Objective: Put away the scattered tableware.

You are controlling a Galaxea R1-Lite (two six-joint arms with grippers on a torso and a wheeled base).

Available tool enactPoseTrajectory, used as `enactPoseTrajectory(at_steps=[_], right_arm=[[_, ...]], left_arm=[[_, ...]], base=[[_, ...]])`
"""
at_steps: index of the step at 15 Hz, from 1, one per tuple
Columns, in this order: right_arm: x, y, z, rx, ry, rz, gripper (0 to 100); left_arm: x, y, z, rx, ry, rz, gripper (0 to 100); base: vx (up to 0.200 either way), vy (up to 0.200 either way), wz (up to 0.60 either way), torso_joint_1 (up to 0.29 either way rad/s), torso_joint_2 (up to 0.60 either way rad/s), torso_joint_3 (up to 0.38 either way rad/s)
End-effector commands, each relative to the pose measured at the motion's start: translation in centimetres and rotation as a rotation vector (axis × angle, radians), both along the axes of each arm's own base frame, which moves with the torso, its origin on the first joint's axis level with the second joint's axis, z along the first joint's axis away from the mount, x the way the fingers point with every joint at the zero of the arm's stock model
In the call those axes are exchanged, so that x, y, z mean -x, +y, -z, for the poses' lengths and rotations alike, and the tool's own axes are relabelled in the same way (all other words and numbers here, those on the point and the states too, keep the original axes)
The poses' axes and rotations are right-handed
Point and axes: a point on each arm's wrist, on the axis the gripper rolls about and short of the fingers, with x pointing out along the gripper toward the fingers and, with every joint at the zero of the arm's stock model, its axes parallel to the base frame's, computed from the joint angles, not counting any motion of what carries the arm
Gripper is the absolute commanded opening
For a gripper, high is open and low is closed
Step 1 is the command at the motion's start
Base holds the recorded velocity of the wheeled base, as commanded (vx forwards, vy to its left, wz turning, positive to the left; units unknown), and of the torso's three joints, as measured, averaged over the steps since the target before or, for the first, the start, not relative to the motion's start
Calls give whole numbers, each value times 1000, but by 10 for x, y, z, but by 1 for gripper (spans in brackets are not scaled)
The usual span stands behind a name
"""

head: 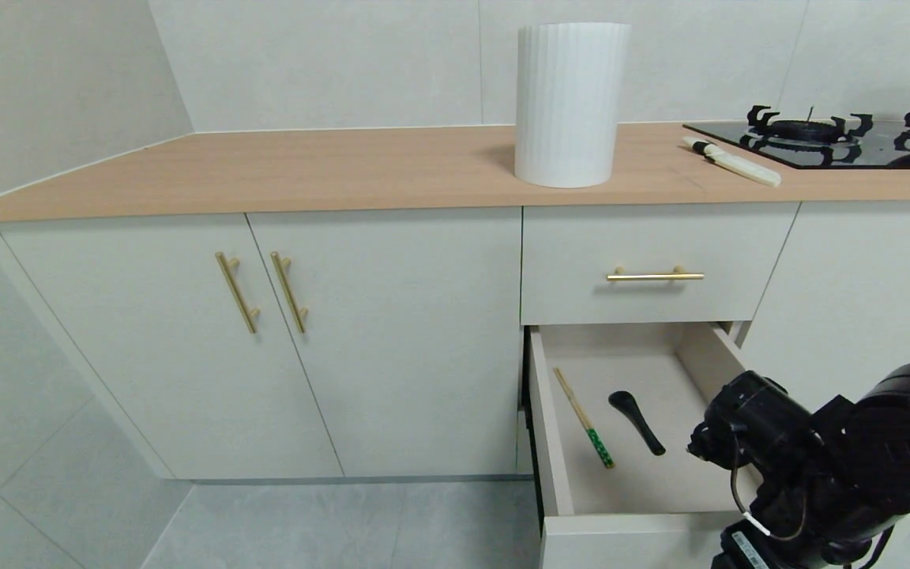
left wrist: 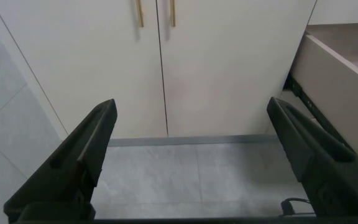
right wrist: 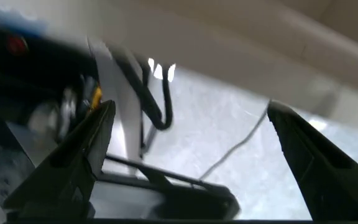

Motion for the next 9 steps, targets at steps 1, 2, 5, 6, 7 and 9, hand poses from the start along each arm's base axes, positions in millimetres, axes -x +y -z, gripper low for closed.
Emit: enactPoseTrajectory(at_steps=[1, 2, 5, 6, 7, 9], right_arm=[[-11, 4, 6, -2, -20, 34, 100], [-17, 5, 7, -6, -57, 65, 100], [-30, 10, 9, -24, -151, 141, 100], [-40, 11, 7, -36, -192, 167, 100], [-46, 10, 5, -43, -207, 178, 100], [-60, 11, 5, -62, -241, 196, 100]], left_arm=[[0, 0, 0, 0, 0, 2, 100], [0, 0, 0, 0, 0, 0, 100], [0, 0, 0, 0, 0, 0, 100], [0, 0, 0, 0, 0, 0, 100], [0, 0, 0, 0, 0, 0, 100], [0, 0, 0, 0, 0, 0, 100]], base=[[0, 0, 0, 0, 0, 0], [0, 0, 0, 0, 0, 0], [0, 0, 0, 0, 0, 0], [0, 0, 0, 0, 0, 0], [0, 0, 0, 0, 0, 0], [0, 0, 0, 0, 0, 0]])
